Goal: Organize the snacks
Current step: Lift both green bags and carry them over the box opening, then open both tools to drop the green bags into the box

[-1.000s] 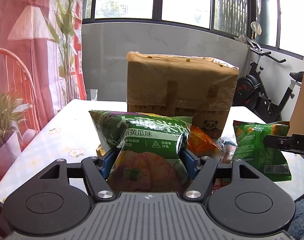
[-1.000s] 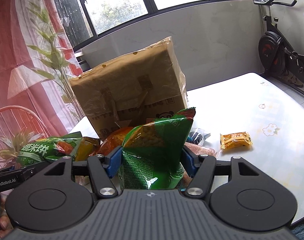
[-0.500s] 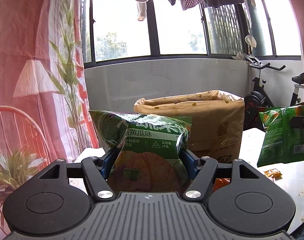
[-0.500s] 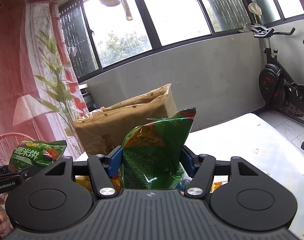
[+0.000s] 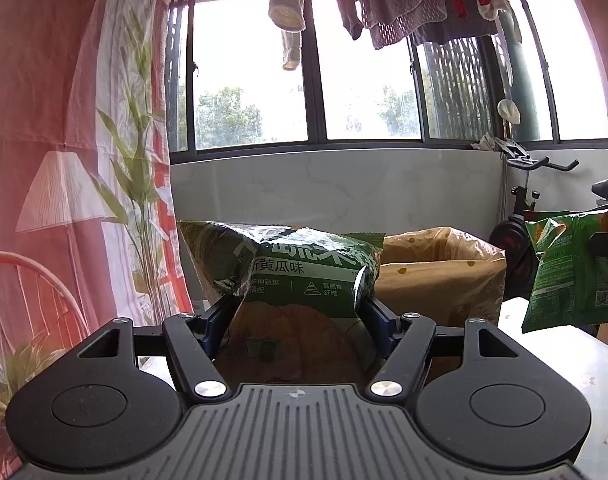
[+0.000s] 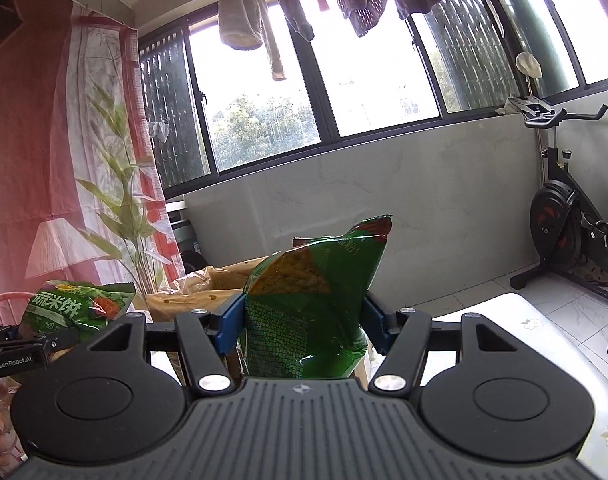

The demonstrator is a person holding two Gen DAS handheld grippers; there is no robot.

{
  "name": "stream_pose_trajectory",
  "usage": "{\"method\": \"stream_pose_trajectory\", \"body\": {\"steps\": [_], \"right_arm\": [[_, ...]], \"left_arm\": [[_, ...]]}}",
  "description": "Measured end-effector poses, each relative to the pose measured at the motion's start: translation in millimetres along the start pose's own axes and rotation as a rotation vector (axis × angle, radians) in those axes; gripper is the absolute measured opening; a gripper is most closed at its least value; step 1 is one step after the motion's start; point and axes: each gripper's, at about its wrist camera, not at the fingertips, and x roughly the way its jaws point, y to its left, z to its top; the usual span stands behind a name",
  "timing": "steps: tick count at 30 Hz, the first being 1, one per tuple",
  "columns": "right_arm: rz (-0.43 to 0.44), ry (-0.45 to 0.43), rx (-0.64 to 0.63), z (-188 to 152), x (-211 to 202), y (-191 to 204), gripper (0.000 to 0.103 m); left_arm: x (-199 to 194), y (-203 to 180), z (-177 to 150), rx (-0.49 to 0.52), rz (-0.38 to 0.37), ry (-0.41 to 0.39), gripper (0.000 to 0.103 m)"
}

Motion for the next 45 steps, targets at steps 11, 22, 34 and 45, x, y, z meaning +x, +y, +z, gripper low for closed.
{"method": "stream_pose_trajectory", "body": {"steps": [11,22,34,45], "right_arm": [[0.035,-0.073,-0.048,32.6,27.7,-1.0,0.063],[0.069,-0.056,-0.132,71.3,83.7,5.8,0.063],[0.068,0.082,-0.154,87.4,170.0,2.6,0.063],[0.057,0.309,-0.159,75.8,234.2,8.9,0.064]], "left_arm": [[26.8,-5.6,44.0,0.038,0.003,-0.087,0.071],[115.8,-2.9,112.5,0.111,-0.054,-0.022,0.071],[229.1,-36.1,102.7,0.336,-0.045,0.183,0.072],[262.8,-36.8,72.2,0.409,-0.124,0.368,0.085]]}}
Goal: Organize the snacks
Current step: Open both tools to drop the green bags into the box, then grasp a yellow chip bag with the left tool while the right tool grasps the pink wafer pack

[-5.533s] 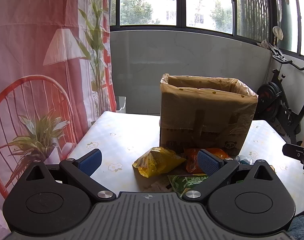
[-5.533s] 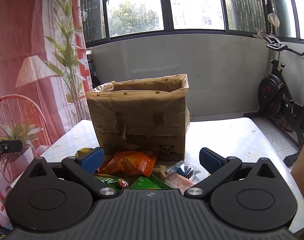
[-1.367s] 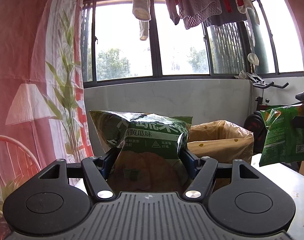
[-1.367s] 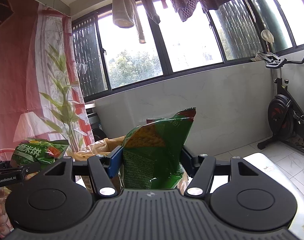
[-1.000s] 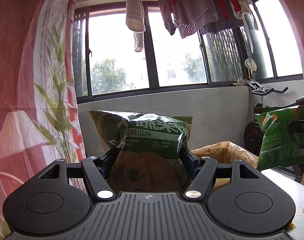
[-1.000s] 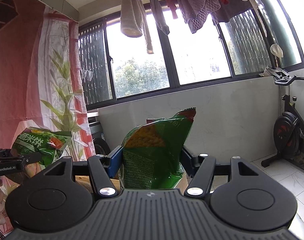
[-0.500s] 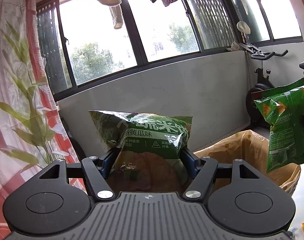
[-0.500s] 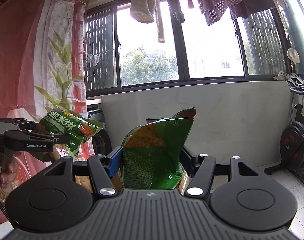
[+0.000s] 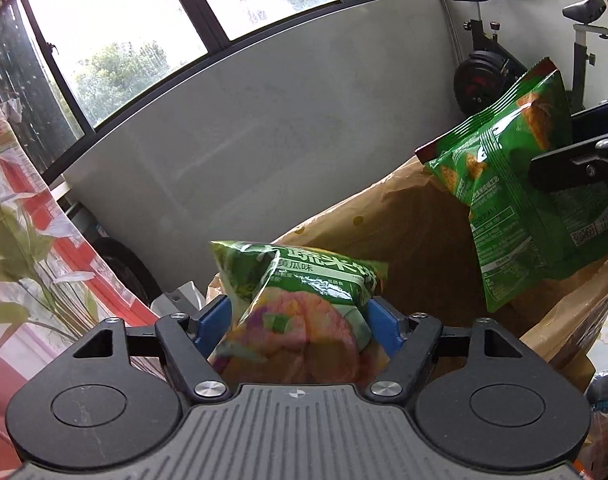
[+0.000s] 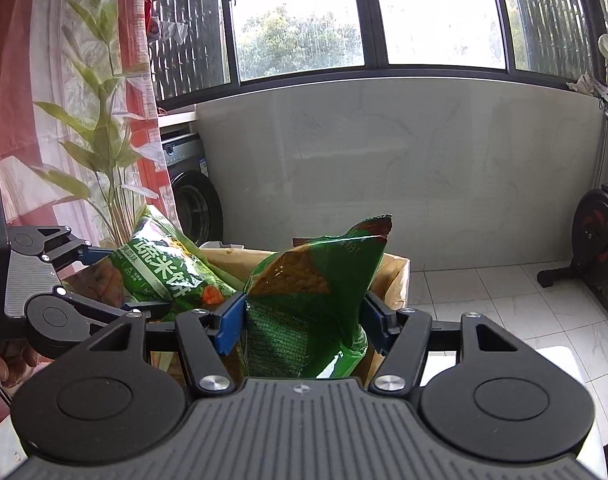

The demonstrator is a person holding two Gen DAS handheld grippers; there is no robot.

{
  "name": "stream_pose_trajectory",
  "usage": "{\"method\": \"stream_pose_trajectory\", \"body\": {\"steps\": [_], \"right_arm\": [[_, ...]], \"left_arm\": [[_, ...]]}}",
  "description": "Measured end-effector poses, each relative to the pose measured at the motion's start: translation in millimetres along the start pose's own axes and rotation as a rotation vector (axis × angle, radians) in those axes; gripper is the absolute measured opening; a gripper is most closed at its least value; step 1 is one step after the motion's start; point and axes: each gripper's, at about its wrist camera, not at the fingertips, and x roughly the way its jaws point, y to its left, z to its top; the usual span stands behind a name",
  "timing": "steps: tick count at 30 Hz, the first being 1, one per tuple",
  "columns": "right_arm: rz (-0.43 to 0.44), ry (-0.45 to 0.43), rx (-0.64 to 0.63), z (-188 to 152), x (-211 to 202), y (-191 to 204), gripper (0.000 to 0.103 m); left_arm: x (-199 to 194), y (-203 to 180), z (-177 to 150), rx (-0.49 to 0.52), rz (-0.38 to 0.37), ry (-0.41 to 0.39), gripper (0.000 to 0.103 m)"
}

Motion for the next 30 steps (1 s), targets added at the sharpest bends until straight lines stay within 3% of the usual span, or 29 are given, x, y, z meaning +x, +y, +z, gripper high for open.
{"method": "stream_pose_trajectory", "body": {"steps": [7,14,18,24,30], "right_arm": [[-0.015,0.093,0.018,-1.5,18.7,4.8,0.071],[0.049,0.030,0.075,-8.0,-10.6,-0.9,0.072],[0.110,-0.020,0.100,-20.6,-40.1,-4.7,0.076],[0.137,-0.078,0.060,-55.1,-78.5,3.0,0.076],[0.121,-0.005,0.077,-110.2,-94.4,0.3,0.076]], "left_arm": [[-14.8,27.2,-6.5,-0.120,-0.065,-0.032,0.089],[-58.5,72.1,-39.3,-0.388,-0.108,-0.111,0.088],[-93.4,92.6,-64.4,-0.484,-0.105,-0.157,0.088],[-141.4,92.6,-109.7,-0.512,-0.058,-0.193,0.087],[-164.7,74.0,-161.2,-0.532,-0.022,-0.158,0.087]]}}
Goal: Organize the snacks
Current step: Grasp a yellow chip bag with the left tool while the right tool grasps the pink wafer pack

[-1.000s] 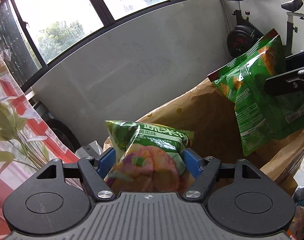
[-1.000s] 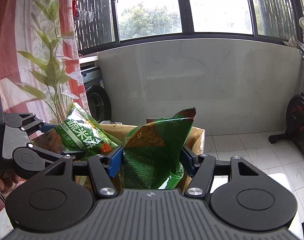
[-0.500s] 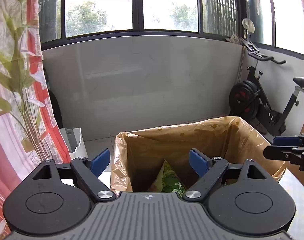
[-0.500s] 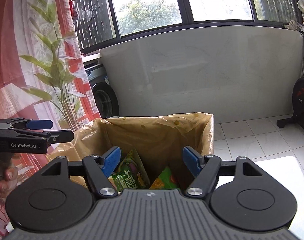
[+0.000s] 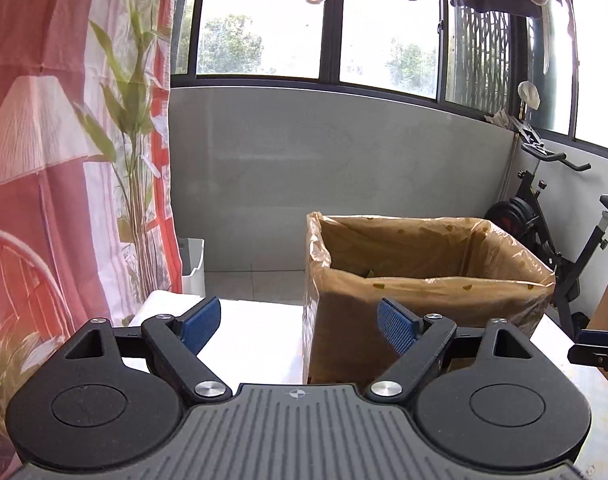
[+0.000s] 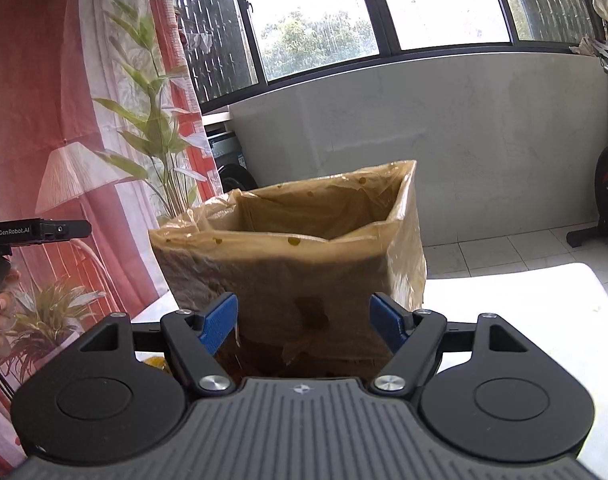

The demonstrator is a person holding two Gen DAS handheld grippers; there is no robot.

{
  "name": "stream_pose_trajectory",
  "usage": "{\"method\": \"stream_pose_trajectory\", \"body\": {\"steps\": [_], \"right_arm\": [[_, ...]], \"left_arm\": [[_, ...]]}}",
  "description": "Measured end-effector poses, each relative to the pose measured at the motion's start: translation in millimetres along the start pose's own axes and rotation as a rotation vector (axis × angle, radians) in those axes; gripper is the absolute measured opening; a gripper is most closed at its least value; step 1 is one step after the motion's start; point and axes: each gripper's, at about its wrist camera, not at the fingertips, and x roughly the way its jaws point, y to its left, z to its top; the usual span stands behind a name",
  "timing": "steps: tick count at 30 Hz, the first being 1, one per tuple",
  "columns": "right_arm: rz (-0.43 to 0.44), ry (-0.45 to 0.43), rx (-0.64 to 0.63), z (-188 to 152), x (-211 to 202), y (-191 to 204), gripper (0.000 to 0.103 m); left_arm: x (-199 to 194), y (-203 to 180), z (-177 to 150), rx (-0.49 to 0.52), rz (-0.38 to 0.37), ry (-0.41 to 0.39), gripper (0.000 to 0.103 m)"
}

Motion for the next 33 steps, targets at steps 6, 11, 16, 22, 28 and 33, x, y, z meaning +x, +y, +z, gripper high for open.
{"method": "stream_pose_trajectory", "body": {"steps": [6,11,16,22,28,33], "right_arm": [[-0.034,0.187,-0.053,-57.1,4.3,-4.8,0.076],[-0.037,0.331,-0.258,-91.1,18.0,6.1,0.089],[-0.028,0.376,-0.327,-112.3,22.8,3.3,0.097],[-0.026,0.412,-0.324,-120.1,37.3,-3.5,0.097],[-0.067,0.420,-0.237,-122.3,50.4,-4.5,0.093],[-0.083,0.441,-0.171,-124.6,56.2,-7.0,0.086]], "left_arm": [[-1.6,-0.5,-54.3,-0.111,-0.001,0.112,0.087],[2.7,-4.1,-80.2,-0.141,-0.012,0.190,0.083],[5.5,-5.5,-84.9,-0.142,-0.022,0.201,0.083],[12.5,-2.9,-90.5,-0.162,-0.008,0.224,0.083],[19.2,0.9,-94.7,-0.183,0.003,0.254,0.083],[24.3,1.6,-97.6,-0.187,0.006,0.274,0.083]]}}
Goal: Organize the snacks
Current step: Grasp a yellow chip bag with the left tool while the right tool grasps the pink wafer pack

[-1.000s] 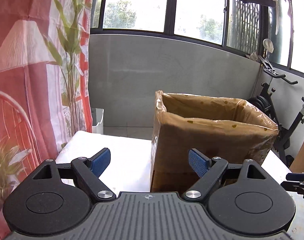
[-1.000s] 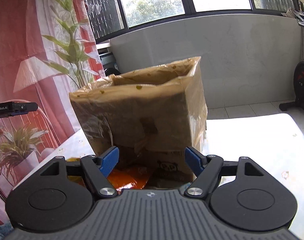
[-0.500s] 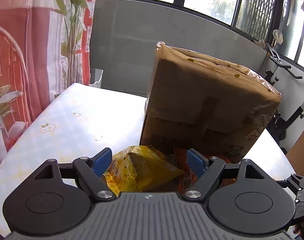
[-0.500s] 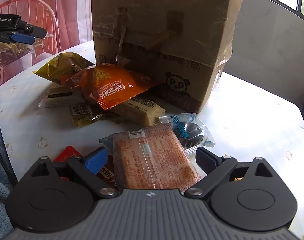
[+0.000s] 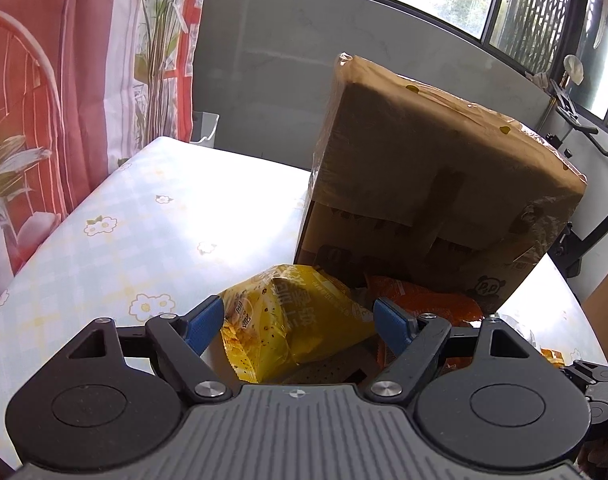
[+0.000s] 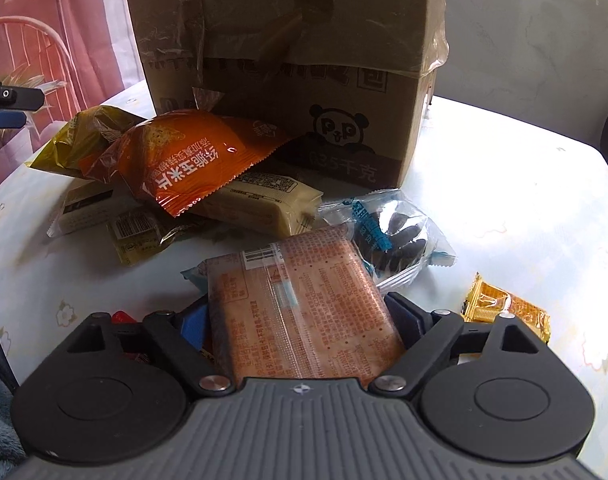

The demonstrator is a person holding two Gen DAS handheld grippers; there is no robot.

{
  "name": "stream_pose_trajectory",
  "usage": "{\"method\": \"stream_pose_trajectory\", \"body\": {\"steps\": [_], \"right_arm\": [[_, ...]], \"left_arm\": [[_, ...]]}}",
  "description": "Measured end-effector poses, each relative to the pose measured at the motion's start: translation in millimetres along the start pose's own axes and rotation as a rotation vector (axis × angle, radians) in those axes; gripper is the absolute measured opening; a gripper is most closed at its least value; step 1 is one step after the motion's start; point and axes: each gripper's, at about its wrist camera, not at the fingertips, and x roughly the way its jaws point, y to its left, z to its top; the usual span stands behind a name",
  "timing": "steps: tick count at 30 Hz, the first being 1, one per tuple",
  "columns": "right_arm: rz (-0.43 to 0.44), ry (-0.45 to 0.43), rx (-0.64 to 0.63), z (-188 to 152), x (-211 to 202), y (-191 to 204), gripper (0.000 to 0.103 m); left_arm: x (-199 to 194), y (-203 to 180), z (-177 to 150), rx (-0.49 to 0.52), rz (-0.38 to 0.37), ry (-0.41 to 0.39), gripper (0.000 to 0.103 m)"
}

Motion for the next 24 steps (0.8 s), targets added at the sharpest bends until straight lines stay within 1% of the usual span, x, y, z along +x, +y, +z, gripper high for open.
{"method": "stream_pose_trajectory", "body": {"steps": [4,8,13,18,20,21,24], "right_arm": [[0.011,-0.003,0.015,1.1,-1.0,-0.9,0.082],[0.014,-0.015,0.049,5.2,2.1,-0.8,0.081],[-0.009,-0.013,0.032,7.0,7.6,6.5,0.082],[0.011,-0.006,0.055,6.7,4.1,3.9,0.082],[0.014,-0.008,0.047,4.5,-1.3,4.1,0.084],[0.014,-0.009,0.040,3.2,-3.7,4.6,0.085],[0.016,-0.007,0.026,0.4,-9.3,5.9,0.086]], "left_arm": [[6.0,2.4,-0.2,-0.007,0.004,0.016,0.083],[17.5,3.0,3.0,-0.009,0.015,0.040,0.083],[40.4,12.5,13.9,-0.094,0.024,0.072,0.084],[66.1,23.7,22.8,-0.204,0.030,0.096,0.085],[75.1,23.8,22.6,-0.208,0.031,0.116,0.086],[79.9,23.9,21.9,-0.204,0.021,0.121,0.089],[87.6,22.8,19.3,-0.197,0.024,0.130,0.089]]}}
